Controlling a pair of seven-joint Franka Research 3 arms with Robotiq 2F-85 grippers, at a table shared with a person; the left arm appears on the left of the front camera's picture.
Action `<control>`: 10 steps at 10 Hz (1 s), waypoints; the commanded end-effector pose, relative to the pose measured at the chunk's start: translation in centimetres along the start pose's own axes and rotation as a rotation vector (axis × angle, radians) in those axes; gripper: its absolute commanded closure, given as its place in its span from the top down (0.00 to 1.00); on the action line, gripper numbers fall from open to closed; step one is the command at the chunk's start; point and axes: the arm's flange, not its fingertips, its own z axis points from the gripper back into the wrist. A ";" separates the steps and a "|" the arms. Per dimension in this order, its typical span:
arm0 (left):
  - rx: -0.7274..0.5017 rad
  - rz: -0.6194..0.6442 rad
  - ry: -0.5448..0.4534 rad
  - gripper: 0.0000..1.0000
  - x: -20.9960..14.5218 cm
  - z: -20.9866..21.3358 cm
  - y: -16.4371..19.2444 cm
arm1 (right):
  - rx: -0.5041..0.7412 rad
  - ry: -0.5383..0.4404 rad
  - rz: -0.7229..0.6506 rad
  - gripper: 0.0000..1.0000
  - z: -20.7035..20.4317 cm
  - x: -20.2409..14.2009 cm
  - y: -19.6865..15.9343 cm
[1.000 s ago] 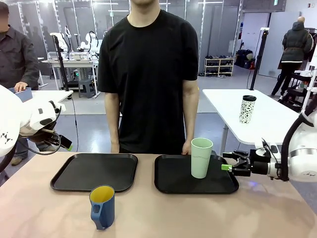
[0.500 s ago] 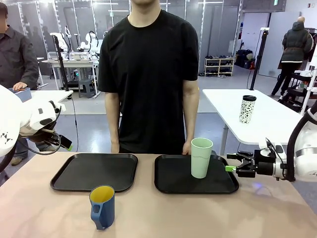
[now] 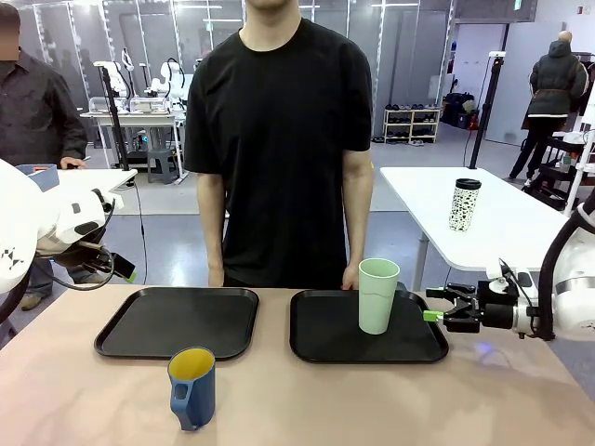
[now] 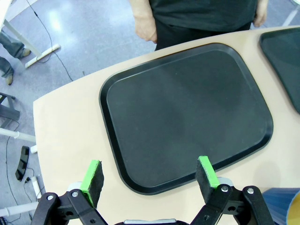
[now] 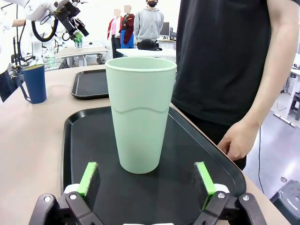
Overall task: Sort and store the cups by type.
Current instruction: Place the picked Reusable plastic cup into the Flat Tray indicated by the person, then pick up the Handle plastic cup and place it into the empty Flat Tray.
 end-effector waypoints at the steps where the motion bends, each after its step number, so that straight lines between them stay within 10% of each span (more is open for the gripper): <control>1: 0.004 0.003 -0.002 1.00 0.1 0.0 0.0 | 0.000 -0.009 0.002 1.00 0.0 0.1 -0.1; 10: 0.004 0.003 -0.002 1.00 0.1 0.0 0.0 | 0.000 -0.009 0.002 1.00 0.0 0.1 -0.1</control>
